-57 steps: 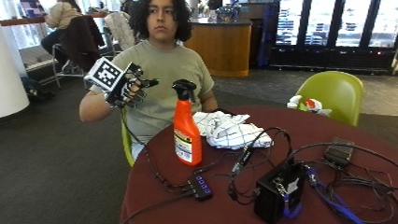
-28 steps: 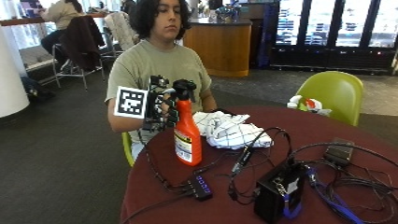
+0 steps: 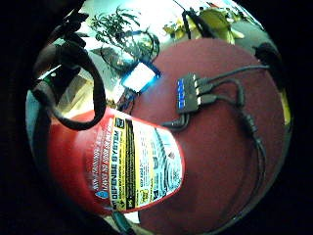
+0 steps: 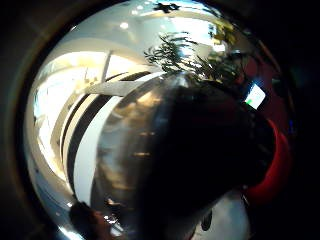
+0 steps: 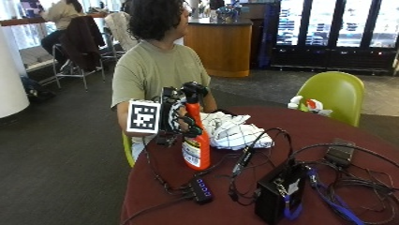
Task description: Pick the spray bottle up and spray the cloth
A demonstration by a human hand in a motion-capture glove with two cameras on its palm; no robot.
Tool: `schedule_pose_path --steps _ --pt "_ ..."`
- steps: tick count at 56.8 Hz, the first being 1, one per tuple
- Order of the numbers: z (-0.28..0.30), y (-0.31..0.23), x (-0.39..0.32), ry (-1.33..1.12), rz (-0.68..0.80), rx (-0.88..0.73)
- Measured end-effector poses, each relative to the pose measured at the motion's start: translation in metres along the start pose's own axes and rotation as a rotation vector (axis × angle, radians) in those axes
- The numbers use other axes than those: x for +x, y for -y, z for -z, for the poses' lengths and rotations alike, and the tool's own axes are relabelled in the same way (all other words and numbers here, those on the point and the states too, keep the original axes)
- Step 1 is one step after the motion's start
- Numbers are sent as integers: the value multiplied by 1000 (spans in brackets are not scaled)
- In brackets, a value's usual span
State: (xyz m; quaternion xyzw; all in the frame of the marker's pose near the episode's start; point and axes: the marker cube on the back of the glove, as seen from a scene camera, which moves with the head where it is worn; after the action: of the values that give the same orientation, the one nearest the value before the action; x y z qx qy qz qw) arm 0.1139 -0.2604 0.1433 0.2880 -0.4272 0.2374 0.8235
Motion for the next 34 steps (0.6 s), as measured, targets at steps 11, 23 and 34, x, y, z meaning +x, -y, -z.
schedule_pose_path --steps 11,23,34 --pt "3 -4 -2 57 -94 -54" --pt "17 -7 -15 126 34 136" --pt "41 -35 -34 81 64 -100"
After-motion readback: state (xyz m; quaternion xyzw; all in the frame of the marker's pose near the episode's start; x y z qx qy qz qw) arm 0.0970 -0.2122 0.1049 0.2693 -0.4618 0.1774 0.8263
